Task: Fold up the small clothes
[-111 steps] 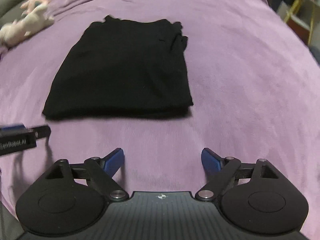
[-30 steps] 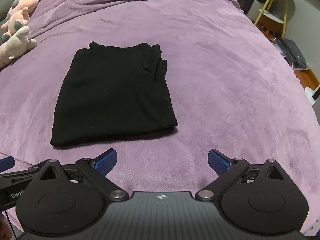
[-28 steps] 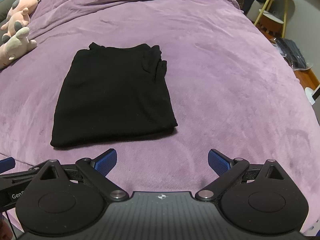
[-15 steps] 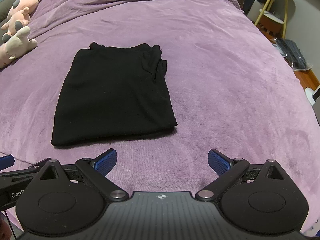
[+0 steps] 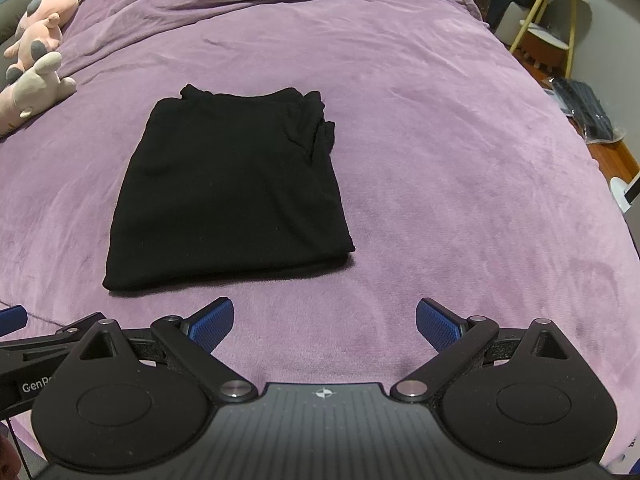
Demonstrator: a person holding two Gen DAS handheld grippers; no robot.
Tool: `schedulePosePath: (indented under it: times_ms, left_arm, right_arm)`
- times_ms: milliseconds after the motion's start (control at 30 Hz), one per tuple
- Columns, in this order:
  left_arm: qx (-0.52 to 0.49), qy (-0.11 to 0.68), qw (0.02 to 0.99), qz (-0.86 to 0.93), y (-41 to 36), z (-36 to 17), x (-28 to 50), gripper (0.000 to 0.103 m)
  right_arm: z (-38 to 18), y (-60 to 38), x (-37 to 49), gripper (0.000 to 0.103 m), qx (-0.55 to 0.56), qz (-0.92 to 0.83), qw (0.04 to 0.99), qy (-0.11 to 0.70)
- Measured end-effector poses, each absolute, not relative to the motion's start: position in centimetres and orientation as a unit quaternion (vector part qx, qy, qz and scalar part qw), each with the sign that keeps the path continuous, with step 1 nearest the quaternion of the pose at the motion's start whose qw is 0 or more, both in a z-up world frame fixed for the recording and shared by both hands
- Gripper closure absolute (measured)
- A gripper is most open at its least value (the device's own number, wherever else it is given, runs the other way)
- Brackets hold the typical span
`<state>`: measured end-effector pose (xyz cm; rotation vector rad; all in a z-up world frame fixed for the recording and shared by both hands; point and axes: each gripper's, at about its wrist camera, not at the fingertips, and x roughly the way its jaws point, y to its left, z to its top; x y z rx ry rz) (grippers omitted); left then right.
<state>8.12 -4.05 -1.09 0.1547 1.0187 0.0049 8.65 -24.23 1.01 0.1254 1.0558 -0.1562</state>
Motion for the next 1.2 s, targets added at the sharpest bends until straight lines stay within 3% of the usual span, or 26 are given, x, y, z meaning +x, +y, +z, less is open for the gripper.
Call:
schedulePosePath:
  times_ms: [1200]
  left_arm:
    - [0.101, 0.482, 0.870, -0.008, -4.61, -0.89, 8.15, 0.008]
  right_arm:
    - [1.06, -24.30, 8.65, 0.005, 0.057, -0.076, 0.860, 0.501]
